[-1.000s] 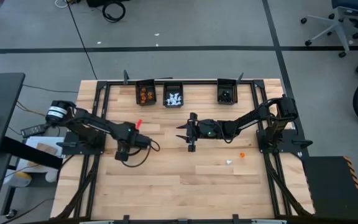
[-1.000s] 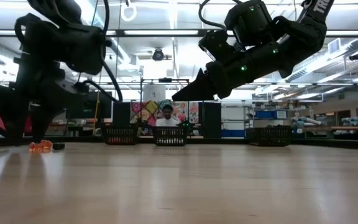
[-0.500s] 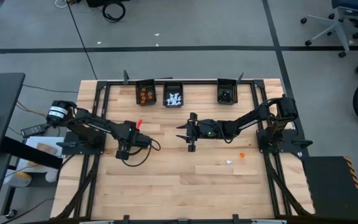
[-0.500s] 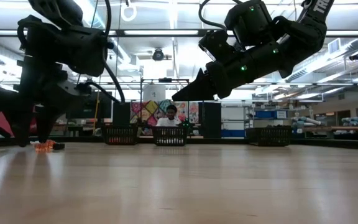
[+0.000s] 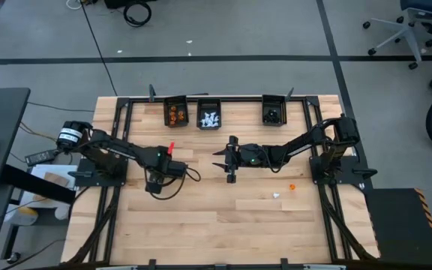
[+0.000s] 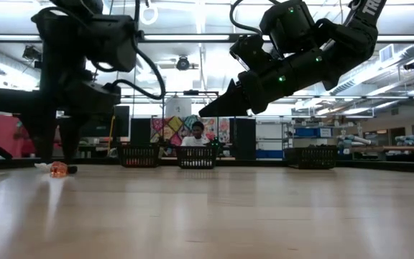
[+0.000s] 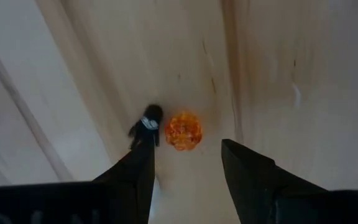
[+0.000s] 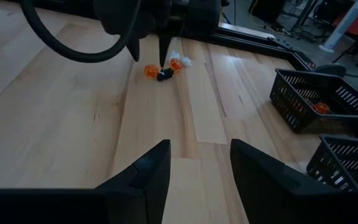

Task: Sort Halloween decoration
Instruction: Put the orange pumpkin toy into the left black bin

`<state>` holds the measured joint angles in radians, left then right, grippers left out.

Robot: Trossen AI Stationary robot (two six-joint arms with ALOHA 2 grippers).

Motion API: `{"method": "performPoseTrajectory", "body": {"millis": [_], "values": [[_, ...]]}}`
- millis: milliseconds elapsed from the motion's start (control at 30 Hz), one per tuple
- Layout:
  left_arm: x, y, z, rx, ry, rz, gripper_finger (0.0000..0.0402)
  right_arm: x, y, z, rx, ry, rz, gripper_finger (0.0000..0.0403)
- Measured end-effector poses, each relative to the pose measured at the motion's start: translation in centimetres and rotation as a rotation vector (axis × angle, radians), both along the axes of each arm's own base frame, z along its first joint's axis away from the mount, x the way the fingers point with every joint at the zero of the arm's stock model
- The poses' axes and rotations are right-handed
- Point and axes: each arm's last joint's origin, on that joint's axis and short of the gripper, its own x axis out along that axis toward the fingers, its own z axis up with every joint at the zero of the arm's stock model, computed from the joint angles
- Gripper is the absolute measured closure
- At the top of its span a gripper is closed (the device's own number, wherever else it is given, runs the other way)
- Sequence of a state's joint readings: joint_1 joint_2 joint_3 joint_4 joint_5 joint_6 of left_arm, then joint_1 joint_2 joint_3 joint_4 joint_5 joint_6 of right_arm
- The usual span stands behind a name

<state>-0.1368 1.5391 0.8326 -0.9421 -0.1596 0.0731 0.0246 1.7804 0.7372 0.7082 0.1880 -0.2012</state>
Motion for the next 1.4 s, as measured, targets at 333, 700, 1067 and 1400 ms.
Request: {"method": "performPoseTrajectory", "body": {"millis": [333, 700, 1067, 1400], "values": [[-0.08, -0.14, -0.09, -0.051, 0.006, 0.025, 0.0237, -0.02, 0.0, -0.06, 0.0, 0.006, 0.0, 0.0231], [-0.11, -0.21, -0.63, -0.08, -0.016, 0.007, 0.0237, -0.02, 0.0, -0.06, 0.0, 0.006, 0.0, 0.0231], [-0.42, -0.13, -0.62, -0.067, 0.021, -0.042, 0.0238, -0.02, 0.0, -0.06, 0.0, 0.006, 0.0, 0.0231], [-0.47, -0.12, -0.51, -0.058, 0.027, -0.038, 0.0238, -0.02, 0.0, -0.06, 0.0, 0.006, 0.0, 0.0231]]}}
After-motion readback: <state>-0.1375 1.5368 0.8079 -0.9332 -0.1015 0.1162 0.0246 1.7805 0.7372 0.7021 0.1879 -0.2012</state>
